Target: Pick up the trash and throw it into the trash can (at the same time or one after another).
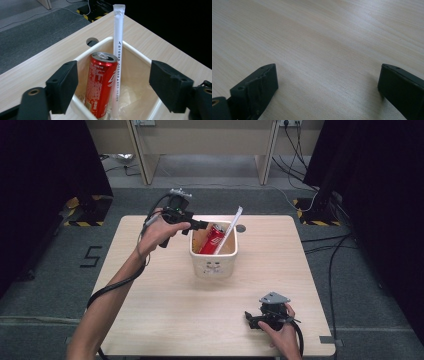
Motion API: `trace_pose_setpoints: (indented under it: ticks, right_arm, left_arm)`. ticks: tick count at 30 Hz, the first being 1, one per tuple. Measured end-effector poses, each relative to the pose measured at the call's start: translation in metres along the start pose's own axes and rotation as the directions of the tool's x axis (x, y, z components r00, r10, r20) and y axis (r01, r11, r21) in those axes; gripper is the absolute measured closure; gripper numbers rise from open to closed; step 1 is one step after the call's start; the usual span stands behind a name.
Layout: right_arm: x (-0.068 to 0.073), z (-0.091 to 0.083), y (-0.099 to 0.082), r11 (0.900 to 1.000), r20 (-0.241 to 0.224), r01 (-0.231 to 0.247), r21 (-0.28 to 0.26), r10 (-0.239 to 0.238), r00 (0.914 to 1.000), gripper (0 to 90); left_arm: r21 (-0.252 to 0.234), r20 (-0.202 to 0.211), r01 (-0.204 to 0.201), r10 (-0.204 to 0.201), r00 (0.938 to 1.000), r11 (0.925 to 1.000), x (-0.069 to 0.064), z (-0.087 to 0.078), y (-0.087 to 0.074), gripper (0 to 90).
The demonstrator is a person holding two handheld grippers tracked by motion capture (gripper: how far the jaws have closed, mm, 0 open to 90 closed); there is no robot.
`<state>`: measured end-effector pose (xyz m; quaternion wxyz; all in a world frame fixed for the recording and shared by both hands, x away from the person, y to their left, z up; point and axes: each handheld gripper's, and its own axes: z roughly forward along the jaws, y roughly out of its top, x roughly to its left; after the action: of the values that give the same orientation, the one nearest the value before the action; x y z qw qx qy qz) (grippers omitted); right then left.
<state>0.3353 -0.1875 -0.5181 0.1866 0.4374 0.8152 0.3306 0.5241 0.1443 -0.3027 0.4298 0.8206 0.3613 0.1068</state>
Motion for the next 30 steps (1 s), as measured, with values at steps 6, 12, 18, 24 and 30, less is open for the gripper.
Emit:
trace_pose_setpoints:
  ticks: [6, 12, 18, 24, 30]
  right_arm:
    - [0.000, 0.000, 0.000, 1.0000, 0.001, 0.000, -0.001, 0.000, 1.0000, 3.1]
    - [0.000, 0.000, 0.000, 1.0000, -0.001, -0.002, -0.002, 0.002, 1.0000, 3.0]
    - [0.000, 0.000, 0.000, 1.0000, 0.000, -0.002, -0.001, 0.002, 1.0000, 2.9]
    - [0.000, 0.001, 0.000, 1.0000, 0.000, 0.001, -0.002, -0.001, 1.0000, 2.8]
    - [0.000, 0.001, 0.000, 1.0000, 0.001, 0.000, -0.002, 0.000, 1.0000, 2.8]
  left_arm:
    - [-0.026, 0.000, 0.001, -0.001, 1.0000, 0.9997, 0.002, -0.015, -0.013, 18.8]
    - [-0.045, 0.001, 0.001, -0.001, 1.0000, 0.9990, 0.003, -0.029, -0.025, 18.1]
    - [-0.053, -0.001, -0.002, 0.002, 1.0000, 0.9986, 0.004, -0.037, -0.036, 18.7]
    - [-0.060, 0.005, 0.003, -0.003, 1.0000, 0.9982, 0.003, -0.041, -0.049, 19.1]
    - [-0.062, 0.027, 0.002, 0.000, 0.9996, 0.9981, 0.001, -0.044, -0.065, 20.0]
